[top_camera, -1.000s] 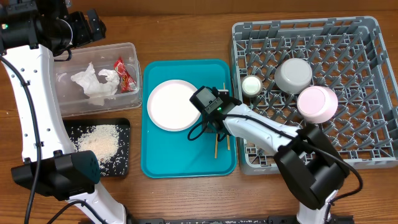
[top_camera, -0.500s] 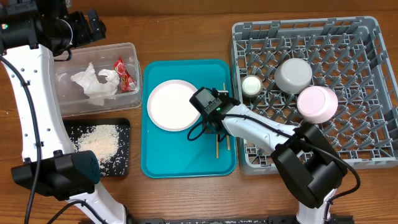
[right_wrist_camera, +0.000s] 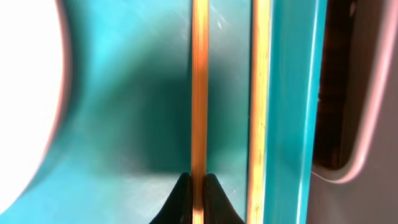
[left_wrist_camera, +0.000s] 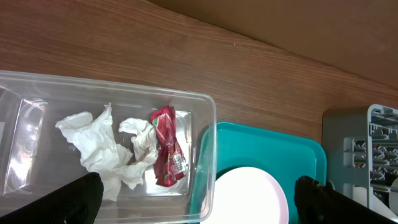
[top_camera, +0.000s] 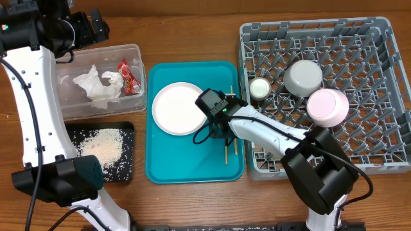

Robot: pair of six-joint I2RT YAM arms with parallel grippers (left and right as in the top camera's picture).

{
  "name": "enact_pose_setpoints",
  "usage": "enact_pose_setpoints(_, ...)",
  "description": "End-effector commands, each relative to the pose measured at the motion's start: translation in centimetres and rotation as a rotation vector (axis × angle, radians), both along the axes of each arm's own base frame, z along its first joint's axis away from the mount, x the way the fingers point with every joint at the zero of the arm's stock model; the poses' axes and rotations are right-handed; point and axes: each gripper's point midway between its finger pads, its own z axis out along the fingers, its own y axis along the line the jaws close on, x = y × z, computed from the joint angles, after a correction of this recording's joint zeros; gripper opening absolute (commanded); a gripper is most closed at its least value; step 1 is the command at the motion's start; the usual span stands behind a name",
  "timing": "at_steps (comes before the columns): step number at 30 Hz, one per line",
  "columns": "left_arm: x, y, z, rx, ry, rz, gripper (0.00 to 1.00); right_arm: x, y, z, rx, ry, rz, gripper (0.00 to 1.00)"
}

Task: Sort waste into correct bins and load items into the dishwasher
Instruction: 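Lower the right gripper onto the wooden chopsticks and close on them, then carry the chopsticks into the rack and drop them in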

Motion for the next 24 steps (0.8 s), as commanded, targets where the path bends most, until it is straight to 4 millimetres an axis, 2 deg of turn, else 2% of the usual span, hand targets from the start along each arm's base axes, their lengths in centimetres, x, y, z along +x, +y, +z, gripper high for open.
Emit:
enact_pose_setpoints(1,0.0,-0.1,0.6,0.002,-0.013,0.006,1.0,1.9,1.6,6.2,0.101,-0.123,0.022,0.04)
enact_pose_setpoints(3,0.0,-0.1,0.6,0.002,-0.013,0.006,1.0,2.1,1.7,8.4,0.118,-0.164,0.066,0.04)
enact_pose_setpoints(6,0.0,-0.1,0.6,0.002,-0.013,0.006,1.0,2.2,1.1,10.4,0.124,-0.197,0.101,0.04)
enact_pose_setpoints(13,0.0,-0.1,0.6,0.002,-0.013,0.006,1.0,3.7,-4.0,14.2,0.093,-0.259,0.079,0.04)
enact_pose_setpoints(20,0.0,-0.1,0.6,0.002,-0.013,0.006,1.0,4.5,-10.9,13.8,0.001,-0.194,0.017,0.04)
enact_pose_setpoints(24,0.0,-0.1,0.6,0.002,-0.013,0.006,1.0,4.9,-13.1,13.6,-0.039,-0.174,0.056,0.04)
